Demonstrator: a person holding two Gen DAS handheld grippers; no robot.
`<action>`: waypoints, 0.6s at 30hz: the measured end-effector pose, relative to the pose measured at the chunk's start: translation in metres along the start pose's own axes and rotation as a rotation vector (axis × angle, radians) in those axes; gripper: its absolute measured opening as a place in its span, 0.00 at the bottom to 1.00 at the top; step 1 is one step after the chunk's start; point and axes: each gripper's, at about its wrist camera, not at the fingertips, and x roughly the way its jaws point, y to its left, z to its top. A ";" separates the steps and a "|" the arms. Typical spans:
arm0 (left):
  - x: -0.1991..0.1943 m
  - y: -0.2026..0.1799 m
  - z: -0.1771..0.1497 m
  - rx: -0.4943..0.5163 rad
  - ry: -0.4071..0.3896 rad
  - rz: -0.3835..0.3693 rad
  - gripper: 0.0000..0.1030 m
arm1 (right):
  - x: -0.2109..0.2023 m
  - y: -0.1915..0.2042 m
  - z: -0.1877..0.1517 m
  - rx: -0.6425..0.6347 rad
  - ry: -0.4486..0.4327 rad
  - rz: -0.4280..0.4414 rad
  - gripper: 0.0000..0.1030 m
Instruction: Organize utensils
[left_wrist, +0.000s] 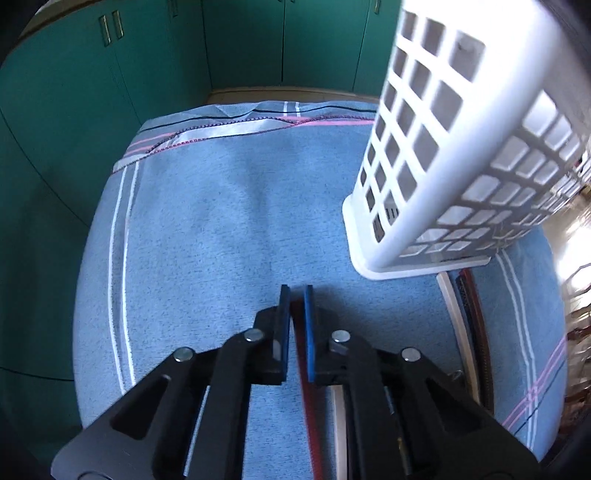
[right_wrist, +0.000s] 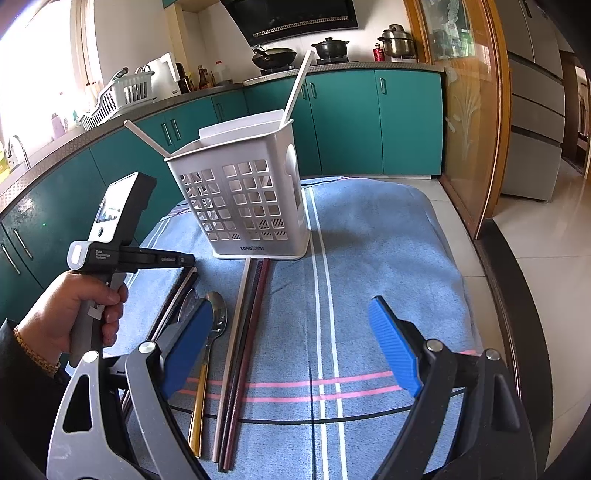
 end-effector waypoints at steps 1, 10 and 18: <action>-0.001 0.002 -0.001 -0.002 -0.003 -0.001 0.06 | 0.000 0.000 0.000 0.000 0.000 -0.003 0.82; -0.085 0.021 -0.031 -0.045 -0.173 -0.020 0.06 | 0.034 -0.003 0.006 0.007 0.067 -0.018 0.82; -0.130 0.033 -0.055 -0.069 -0.273 -0.038 0.06 | 0.114 0.029 0.025 -0.113 0.167 -0.098 0.80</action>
